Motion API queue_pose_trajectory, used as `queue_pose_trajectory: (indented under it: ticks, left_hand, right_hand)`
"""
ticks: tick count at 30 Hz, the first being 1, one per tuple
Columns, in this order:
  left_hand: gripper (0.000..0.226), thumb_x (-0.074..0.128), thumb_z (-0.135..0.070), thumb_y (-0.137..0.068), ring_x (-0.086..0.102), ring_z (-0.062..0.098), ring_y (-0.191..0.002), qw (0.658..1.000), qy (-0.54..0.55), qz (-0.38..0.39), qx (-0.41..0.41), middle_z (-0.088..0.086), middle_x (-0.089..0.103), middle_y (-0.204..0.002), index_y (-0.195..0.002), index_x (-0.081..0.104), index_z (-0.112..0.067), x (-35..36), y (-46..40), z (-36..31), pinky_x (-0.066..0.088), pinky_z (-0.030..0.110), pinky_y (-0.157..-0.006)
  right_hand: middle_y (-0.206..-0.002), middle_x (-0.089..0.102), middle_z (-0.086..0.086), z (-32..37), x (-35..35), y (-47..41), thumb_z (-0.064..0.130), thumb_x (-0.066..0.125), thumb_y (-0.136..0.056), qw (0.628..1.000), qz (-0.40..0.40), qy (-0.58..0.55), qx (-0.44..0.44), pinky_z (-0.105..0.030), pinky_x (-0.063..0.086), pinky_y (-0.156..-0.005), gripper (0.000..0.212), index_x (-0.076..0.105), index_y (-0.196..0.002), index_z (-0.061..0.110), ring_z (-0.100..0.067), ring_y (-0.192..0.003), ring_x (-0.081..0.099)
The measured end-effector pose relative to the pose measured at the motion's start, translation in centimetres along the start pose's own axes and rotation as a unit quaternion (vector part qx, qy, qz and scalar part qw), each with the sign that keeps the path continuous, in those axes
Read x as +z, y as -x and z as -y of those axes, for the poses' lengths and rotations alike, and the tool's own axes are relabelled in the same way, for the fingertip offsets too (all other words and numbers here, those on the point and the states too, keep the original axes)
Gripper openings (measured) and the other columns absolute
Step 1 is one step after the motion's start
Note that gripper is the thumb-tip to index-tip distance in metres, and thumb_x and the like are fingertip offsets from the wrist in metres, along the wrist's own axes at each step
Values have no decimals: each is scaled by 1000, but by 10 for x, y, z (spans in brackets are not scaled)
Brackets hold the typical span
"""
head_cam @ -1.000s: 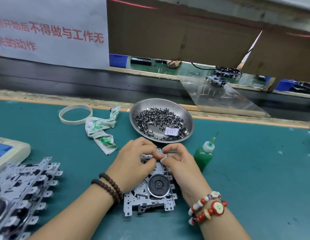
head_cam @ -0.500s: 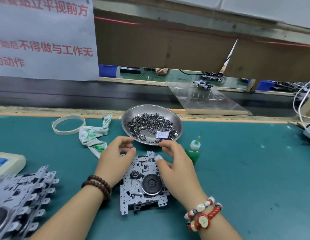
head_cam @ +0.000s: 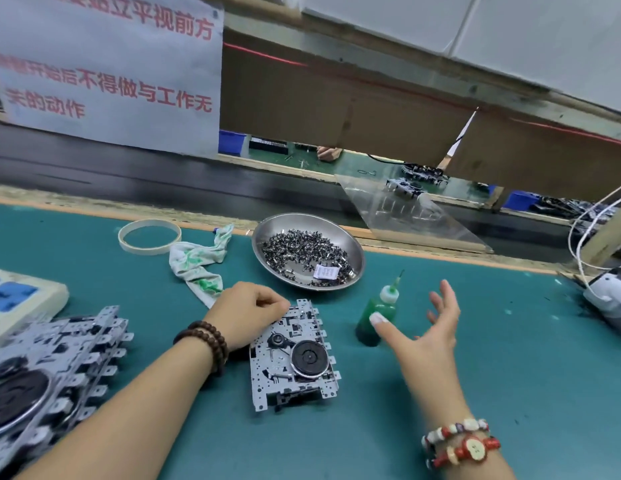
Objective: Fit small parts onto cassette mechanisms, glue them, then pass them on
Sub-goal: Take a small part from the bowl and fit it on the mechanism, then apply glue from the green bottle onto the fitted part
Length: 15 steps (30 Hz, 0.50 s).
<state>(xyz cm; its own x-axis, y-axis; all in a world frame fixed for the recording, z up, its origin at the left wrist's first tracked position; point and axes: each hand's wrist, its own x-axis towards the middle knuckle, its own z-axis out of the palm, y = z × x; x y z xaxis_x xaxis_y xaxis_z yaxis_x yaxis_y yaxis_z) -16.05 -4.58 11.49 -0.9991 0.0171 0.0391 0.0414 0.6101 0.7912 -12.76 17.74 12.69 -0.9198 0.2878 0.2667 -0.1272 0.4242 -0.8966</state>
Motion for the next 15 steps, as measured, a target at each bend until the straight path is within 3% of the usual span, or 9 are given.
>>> queue_pose_trajectory:
  ticks: [3, 6, 9, 11, 13, 15]
  left_hand:
    - [19, 61, -34, -86, 60, -1, -73, 1000, 14, 4, -4, -21, 65, -73, -68, 68, -30, 1, -2, 1, 42, 9, -62]
    - [23, 61, -31, -86, 61, 9, -70, 1000, 20, -6, -7, -20, 66, -68, -72, 72, -16, 3, -4, 2, 46, 17, -63]
    - [28, 60, -27, -86, 53, 10, -62, 999, 35, -7, 0, -27, 59, -52, -72, 69, -5, 5, -5, 2, 45, 15, -56]
    - [30, 59, -25, -87, 50, 12, -61, 999, 38, -7, 5, -29, 58, -50, -72, 68, -1, 6, -5, 3, 43, 14, -52]
    - [31, 59, -26, -87, 50, 13, -61, 999, 42, -9, 4, -23, 60, -53, -72, 68, 0, 7, -6, 4, 45, 18, -56]
    - [31, 59, -27, -87, 55, 12, -63, 999, 44, -11, 1, -19, 63, -60, -72, 69, -2, 7, -6, 3, 45, 18, -59]
  right_hand:
    - [-132, 39, 13, -7, 5, -10, 25, 75, -76, 993, 106, 3, 56, -32, 26, -106, 87, 19, -143, 31, -12, -127, 32]
    - [-111, 57, 13, -10, 9, -18, 20, 68, -83, 985, 162, 15, 49, -15, 37, -83, 45, 44, -120, 28, -1, -99, 55]
    - [-89, 68, 15, -11, 9, -24, 21, 65, -85, 988, 152, 17, 2, -3, 41, -65, 14, 59, -95, 28, 1, -82, 61]
    - [-80, 69, 20, -5, 10, -26, 23, 62, -87, 991, 131, -38, -14, -3, 44, -61, 9, 65, -90, 31, 2, -70, 62]
    - [-73, 67, 21, 3, 13, -30, 27, 55, -90, 987, 122, -105, 5, -13, 49, -52, 16, 66, -95, 37, -2, -55, 59]
    - [-67, 64, 18, 7, 15, -34, 30, 49, -92, 982, 132, -131, 19, -16, 45, -42, 19, 65, -99, 37, -4, -47, 53]
